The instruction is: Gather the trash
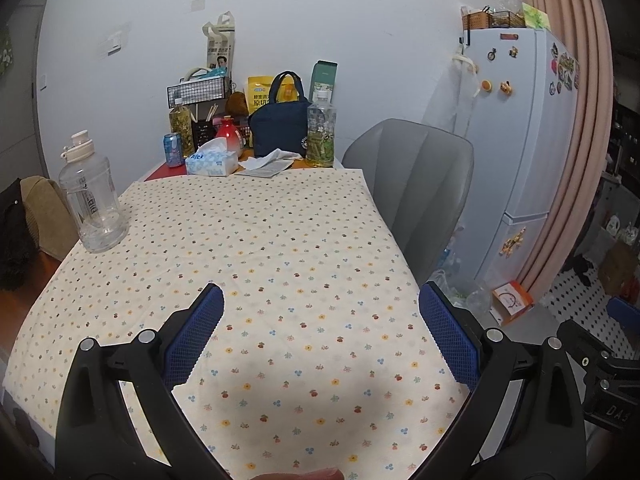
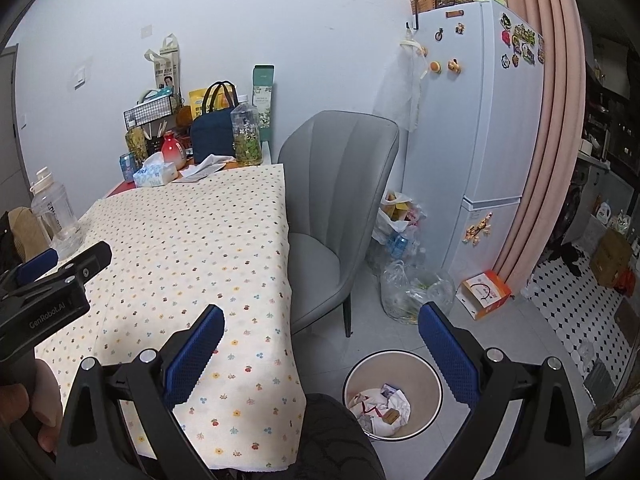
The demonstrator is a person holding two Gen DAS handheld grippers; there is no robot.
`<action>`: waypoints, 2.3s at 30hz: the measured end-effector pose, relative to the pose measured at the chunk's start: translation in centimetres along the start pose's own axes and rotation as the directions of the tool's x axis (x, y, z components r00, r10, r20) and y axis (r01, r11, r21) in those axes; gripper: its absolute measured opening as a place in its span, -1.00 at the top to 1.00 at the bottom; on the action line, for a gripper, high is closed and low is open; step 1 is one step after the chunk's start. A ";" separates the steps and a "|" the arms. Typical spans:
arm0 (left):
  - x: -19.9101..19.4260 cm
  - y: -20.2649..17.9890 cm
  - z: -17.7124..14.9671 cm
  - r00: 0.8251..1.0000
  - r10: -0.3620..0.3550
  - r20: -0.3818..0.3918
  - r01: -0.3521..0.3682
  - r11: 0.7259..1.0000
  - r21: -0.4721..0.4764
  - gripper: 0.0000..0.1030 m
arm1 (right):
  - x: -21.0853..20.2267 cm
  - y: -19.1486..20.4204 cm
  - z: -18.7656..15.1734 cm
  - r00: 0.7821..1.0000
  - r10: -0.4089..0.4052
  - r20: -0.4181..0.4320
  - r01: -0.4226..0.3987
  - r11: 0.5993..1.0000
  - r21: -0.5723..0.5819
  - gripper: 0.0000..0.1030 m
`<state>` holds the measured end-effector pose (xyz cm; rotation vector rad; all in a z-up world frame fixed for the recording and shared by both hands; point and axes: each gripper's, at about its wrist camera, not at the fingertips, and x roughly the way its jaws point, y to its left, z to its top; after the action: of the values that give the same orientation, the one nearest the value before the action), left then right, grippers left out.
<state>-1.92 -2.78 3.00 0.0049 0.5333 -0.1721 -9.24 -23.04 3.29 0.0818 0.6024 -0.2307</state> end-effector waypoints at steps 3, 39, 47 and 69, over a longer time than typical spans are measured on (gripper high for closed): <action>0.0 0.1 -0.1 1.000 0.002 -0.001 -0.002 1.000 0.004 -0.88 | 0.0 0.0 0.0 1.000 0.001 0.002 -0.001 1.000 0.003 -0.85; 0.6 -0.5 -0.6 1.000 0.006 -0.016 -0.006 1.000 -0.006 -0.88 | 0.0 -1.1 -0.4 1.000 -0.010 0.009 0.010 1.000 0.024 -0.85; 0.6 -0.6 -0.7 1.000 0.006 -0.016 -0.006 1.000 -0.006 -0.88 | 0.0 -1.2 -0.4 1.000 -0.011 0.011 0.011 1.000 0.023 -0.85; 0.6 -0.7 -0.7 1.000 0.005 -0.018 -0.005 1.000 -0.006 -0.88 | 0.1 -1.1 -0.5 1.000 -0.011 0.010 0.010 1.000 0.023 -0.85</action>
<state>-1.84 -3.52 2.12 0.0016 0.5520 -0.1657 -9.72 -24.05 2.85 0.0991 0.5904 -0.2479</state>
